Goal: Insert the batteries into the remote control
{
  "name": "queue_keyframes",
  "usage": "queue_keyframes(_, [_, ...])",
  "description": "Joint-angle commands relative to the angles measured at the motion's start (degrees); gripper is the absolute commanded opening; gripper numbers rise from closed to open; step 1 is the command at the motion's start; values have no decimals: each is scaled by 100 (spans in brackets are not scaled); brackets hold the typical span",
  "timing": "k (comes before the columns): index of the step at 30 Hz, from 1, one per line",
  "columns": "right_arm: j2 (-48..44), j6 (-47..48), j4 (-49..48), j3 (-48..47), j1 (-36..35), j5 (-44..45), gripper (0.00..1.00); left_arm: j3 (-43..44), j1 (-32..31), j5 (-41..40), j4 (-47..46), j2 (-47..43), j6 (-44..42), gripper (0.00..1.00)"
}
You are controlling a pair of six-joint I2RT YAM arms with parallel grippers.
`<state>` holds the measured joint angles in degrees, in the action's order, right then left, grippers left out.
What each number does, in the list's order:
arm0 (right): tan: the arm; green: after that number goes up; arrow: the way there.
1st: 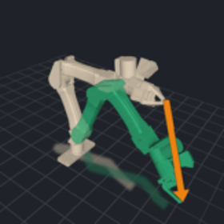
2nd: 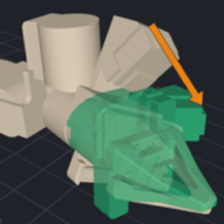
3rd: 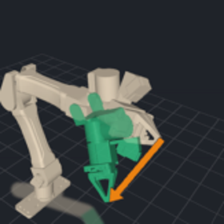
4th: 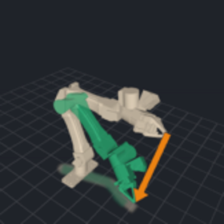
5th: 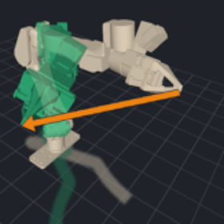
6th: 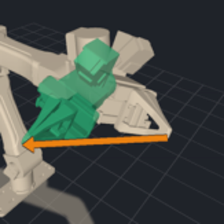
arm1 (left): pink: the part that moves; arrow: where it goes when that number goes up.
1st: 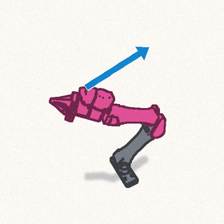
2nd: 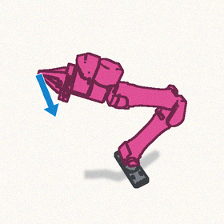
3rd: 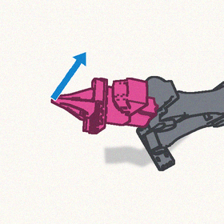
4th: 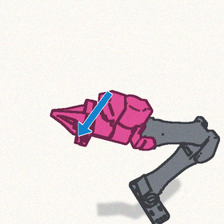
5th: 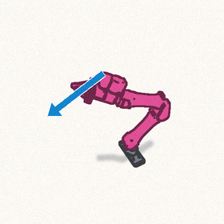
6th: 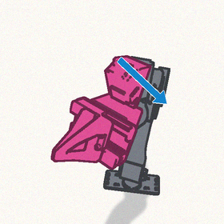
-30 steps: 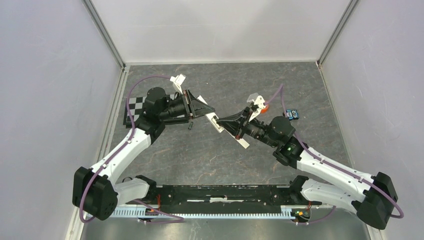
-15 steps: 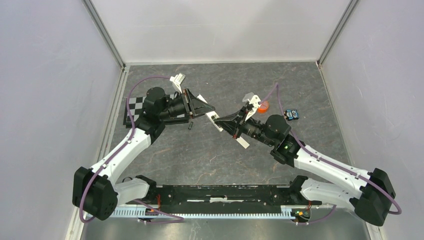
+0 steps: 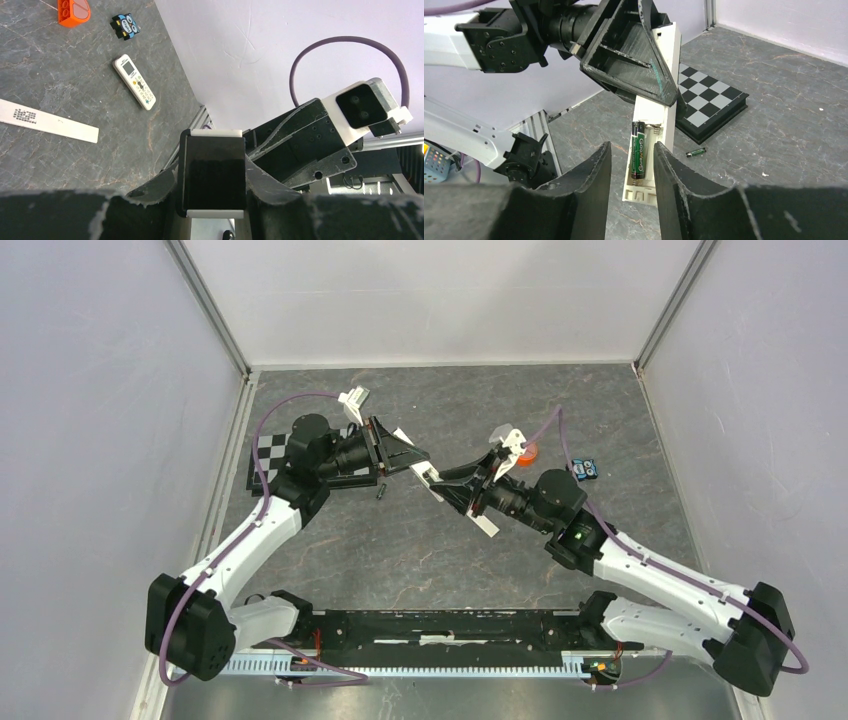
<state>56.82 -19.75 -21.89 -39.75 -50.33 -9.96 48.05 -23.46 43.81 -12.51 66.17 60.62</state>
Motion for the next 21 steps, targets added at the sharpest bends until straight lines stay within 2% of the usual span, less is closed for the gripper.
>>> queue_keyframes(1, [-255, -151, 122, -390, -12, 224, 44, 224, 51, 8, -166, -93, -70, 2])
queue_keyframes(6, [-390, -730, 774, -688, -4, 876, 61, 146, 52, -252, -237, -186, -328, 2])
queue_keyframes(9, [-277, -2068, 1952, -1088, 2, 1671, 72, 143, 53, -439, -144, -281, -577, 2])
queue_keyframes(13, [-268, -3626, 1227, -440, -9, 1366, 85, 11, 61, -631, -273, -506, -672, 2])
queue_keyframes(15, [-228, -4221, 950, -228, -31, 1357, 97, 2, 64, -700, -237, -584, -757, 2])
queue_keyframes(21, [-93, -4835, 89, 90, -115, 1394, 98, -23, 59, -765, -199, -615, -815, 2])
